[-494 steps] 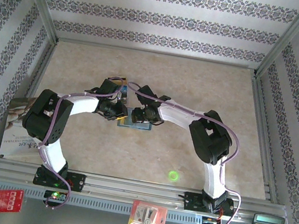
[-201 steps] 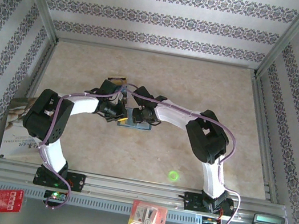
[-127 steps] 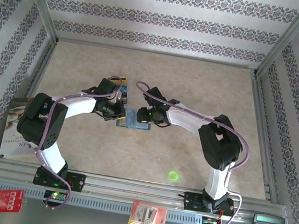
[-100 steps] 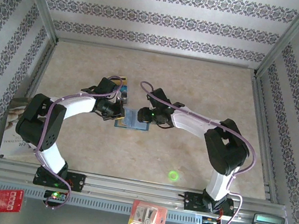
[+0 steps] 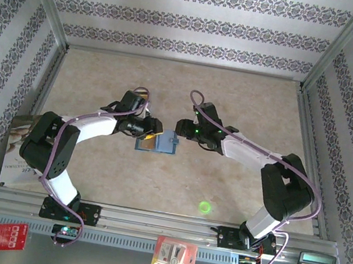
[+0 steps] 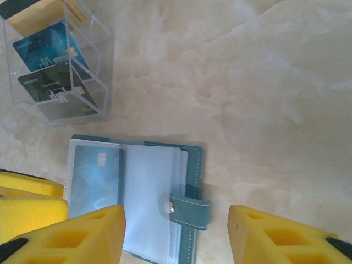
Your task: Take the credit cards out of the card holder
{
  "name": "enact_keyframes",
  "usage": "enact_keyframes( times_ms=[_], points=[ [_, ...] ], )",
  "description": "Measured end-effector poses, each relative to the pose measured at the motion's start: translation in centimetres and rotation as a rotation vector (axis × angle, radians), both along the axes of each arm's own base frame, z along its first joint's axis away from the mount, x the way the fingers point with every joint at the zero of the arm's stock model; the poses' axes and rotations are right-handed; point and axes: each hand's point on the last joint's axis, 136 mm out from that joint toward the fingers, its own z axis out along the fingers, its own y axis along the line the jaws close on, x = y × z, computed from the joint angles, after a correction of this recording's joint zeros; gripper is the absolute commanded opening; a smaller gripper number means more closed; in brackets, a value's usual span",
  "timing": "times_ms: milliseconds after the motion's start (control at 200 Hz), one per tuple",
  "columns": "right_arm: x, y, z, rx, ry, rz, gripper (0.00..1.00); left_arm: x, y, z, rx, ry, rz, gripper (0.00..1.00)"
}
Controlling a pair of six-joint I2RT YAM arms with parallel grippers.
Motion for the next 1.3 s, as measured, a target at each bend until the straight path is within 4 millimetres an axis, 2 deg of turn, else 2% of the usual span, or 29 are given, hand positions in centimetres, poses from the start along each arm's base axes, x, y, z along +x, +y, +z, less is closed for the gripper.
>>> enact_keyframes(
  times_ms=[130, 380, 575, 729, 864, 974, 1299],
  points=[
    [0.2, -0.7, 0.3, 0.014, -0.004, -0.026, 0.52, 0.9, -0.6, 0.6, -0.069, -0.020, 0.043, 0.50],
    [0.6, -0.7, 1.3, 0.037, -0.028, -0.031, 0.52, 1.4, -0.9, -0.2, -0.104, 0.005, 0.072, 0.54],
    [0.2, -0.1, 1.1, 0.055, -0.012, -0.003, 0.46, 1.5, 0.3, -0.6, -0.055, 0.000, 0.113, 0.53],
    [-0.3, 2.1, -0.4, 0.044, 0.031, 0.056, 0.41, 1.2, 1.5, -1.4, -0.018, 0.008, 0.139, 0.50],
    [-1.3, 4.5, -2.0, 0.032, 0.077, 0.116, 0.34, 0.8, 1.7, -2.0, -0.004, 0.020, 0.137, 0.44],
    [-1.7, 5.6, -3.0, 0.020, 0.102, 0.143, 0.29, 0.8, 1.8, -2.2, -0.001, 0.023, 0.136, 0.38],
    [-1.7, 5.8, -5.4, -0.035, 0.167, 0.139, 0.27, 0.4, 1.7, -3.6, 0.015, 0.046, 0.116, 0.33]
  ],
)
